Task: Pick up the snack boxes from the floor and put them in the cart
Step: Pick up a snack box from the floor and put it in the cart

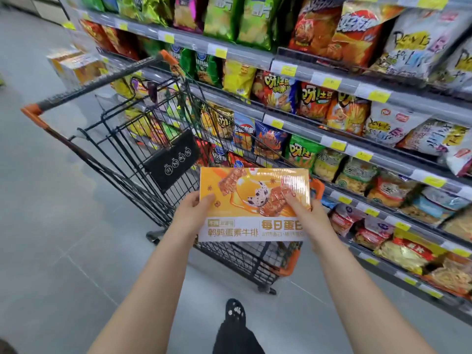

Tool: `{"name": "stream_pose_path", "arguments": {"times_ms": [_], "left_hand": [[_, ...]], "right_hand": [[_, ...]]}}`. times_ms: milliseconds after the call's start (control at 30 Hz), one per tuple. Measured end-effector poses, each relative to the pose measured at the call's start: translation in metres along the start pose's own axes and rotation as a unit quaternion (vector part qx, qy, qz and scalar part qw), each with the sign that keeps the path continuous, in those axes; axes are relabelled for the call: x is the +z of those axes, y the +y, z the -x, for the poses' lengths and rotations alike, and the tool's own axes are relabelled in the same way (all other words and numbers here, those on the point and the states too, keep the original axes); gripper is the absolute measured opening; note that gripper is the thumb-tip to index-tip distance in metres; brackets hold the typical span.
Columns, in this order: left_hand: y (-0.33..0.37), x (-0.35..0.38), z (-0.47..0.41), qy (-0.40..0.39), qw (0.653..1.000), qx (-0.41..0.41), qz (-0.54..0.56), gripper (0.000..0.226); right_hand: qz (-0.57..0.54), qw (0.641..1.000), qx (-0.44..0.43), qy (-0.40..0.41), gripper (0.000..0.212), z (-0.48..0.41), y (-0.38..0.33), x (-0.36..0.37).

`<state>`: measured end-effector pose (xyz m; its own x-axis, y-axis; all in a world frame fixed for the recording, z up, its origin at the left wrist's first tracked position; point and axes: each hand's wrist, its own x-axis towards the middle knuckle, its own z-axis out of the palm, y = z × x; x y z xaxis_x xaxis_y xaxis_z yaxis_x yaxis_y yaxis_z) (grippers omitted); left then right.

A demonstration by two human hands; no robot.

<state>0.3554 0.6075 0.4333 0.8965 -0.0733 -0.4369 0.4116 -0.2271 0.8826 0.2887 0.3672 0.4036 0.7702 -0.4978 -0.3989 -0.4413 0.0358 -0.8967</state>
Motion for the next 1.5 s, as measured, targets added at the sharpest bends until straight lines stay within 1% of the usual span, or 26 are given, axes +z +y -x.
{"name": "stream_pose_path", "arguments": {"times_ms": [33, 133, 167, 267, 333, 367, 400, 467, 500, 567, 667, 700, 767, 800, 900, 1000, 1033, 1133, 1167, 1200, 1233, 1300, 1367, 1400, 1433, 1500], "left_hand": [[0.003, -0.002, -0.012, 0.001, 1.000, -0.003, -0.006, 0.024], [0.013, -0.010, -0.046, 0.018, 0.999, -0.009, -0.030, 0.019], [0.017, -0.012, -0.057, 0.022, 0.999, -0.015, -0.038, 0.018], [0.031, -0.017, -0.098, 0.025, 0.998, -0.028, -0.052, 0.017], [0.035, -0.017, -0.123, 0.024, 0.998, -0.030, -0.055, 0.021], [0.036, -0.017, -0.138, 0.022, 0.997, -0.038, -0.063, 0.023], [0.038, -0.017, -0.150, 0.021, 0.997, -0.046, -0.067, 0.022], [0.037, -0.016, -0.178, 0.010, 0.995, -0.068, -0.076, 0.019], [0.037, -0.016, -0.186, 0.004, 0.994, -0.079, -0.081, 0.020], [0.034, -0.015, -0.216, -0.013, 0.991, -0.094, -0.098, 0.023], [0.023, -0.014, -0.264, -0.037, 0.983, -0.117, -0.136, 0.014], [0.018, -0.013, -0.283, -0.048, 0.980, -0.124, -0.148, 0.016], [0.008, -0.009, -0.321, -0.074, 0.970, -0.137, -0.185, 0.036], [0.004, -0.007, -0.337, -0.082, 0.967, -0.144, -0.193, 0.034], [-0.010, 0.004, -0.388, -0.097, 0.959, -0.156, -0.214, 0.016], [-0.028, 0.019, -0.435, -0.109, 0.954, -0.145, -0.240, 0.018], [-0.031, 0.022, -0.444, -0.109, 0.952, -0.146, -0.247, 0.023], [-0.052, 0.036, -0.483, -0.130, 0.939, -0.161, -0.276, 0.042], [-0.059, 0.040, -0.495, -0.130, 0.937, -0.173, -0.274, 0.046], [-0.066, 0.044, -0.506, -0.134, 0.935, -0.186, -0.272, 0.046], [-0.070, 0.046, -0.515, -0.130, 0.934, -0.195, -0.268, 0.039], [-0.078, 0.048, -0.528, -0.109, 0.942, -0.205, -0.243, 0.020], [-0.083, 0.050, -0.537, -0.093, 0.945, -0.219, -0.224, 0.019], [-0.086, 0.050, -0.542, -0.098, 0.946, -0.222, -0.216, 0.018], [-0.092, 0.049, -0.547, -0.110, 0.948, -0.217, -0.206, 0.020], [-0.101, 0.049, -0.554, -0.137, 0.945, -0.210, -0.212, 0.039]], "right_hand": [[0.001, 1.000, 0.002, -0.006, 0.058, -0.015, -0.002, 0.009], [0.032, 0.999, 0.018, -0.027, 0.078, -0.050, -0.011, 0.036], [0.043, 0.998, 0.025, -0.034, 0.080, -0.059, -0.014, 0.044], [0.039, 0.997, 0.053, -0.036, 0.062, -0.090, -0.024, 0.066], [0.040, 0.997, 0.066, -0.030, 0.058, -0.107, -0.028, 0.075], [0.043, 0.996, 0.070, -0.028, 0.061, -0.117, -0.027, 0.081], [0.046, 0.996, 0.077, -0.020, 0.068, -0.125, -0.026, 0.086], [0.045, 0.994, 0.103, -0.008, 0.088, -0.144, -0.020, 0.099], [0.045, 0.993, 0.110, -0.003, 0.091, -0.150, -0.018, 0.103], [0.033, 0.991, 0.129, 0.006, 0.086, -0.168, -0.010, 0.118], [0.026, 0.987, 0.159, 0.024, 0.071, -0.189, 0.000, 0.138], [0.020, 0.985, 0.168, 0.033, 0.070, -0.201, 0.009, 0.146], [0.016, 0.980, 0.191, 0.061, 0.066, -0.220, 0.021, 0.162], [0.015, 0.977, 0.200, 0.072, 0.062, -0.228, 0.025, 0.170], [0.015, 0.968, 0.239, 0.076, 0.050, -0.262, 0.049, 0.191], [0.003, 0.962, 0.261, 0.083, 0.038, -0.295, 0.068, 0.207], [0.008, 0.959, 0.272, 0.084, 0.040, -0.303, 0.072, 0.209], [0.009, 0.949, 0.302, 0.088, 0.065, -0.331, 0.093, 0.219], [0.007, 0.947, 0.311, 0.082, 0.070, -0.338, 0.095, 0.222], [0.007, 0.944, 0.321, 0.078, 0.073, -0.346, 0.100, 0.225], [0.002, 0.941, 0.331, 0.071, 0.074, -0.350, 0.102, 0.227], [0.016, 0.939, 0.339, 0.052, 0.073, -0.358, 0.105, 0.231], [0.020, 0.943, 0.331, 0.029, 0.065, -0.364, 0.109, 0.234], [0.012, 0.944, 0.329, 0.023, 0.056, -0.367, 0.112, 0.234], [0.006, 0.944, 0.329, 0.019, 0.047, -0.368, 0.111, 0.234], [-0.019, 0.946, 0.324, 0.006, 0.037, -0.368, 0.109, 0.232]]}}
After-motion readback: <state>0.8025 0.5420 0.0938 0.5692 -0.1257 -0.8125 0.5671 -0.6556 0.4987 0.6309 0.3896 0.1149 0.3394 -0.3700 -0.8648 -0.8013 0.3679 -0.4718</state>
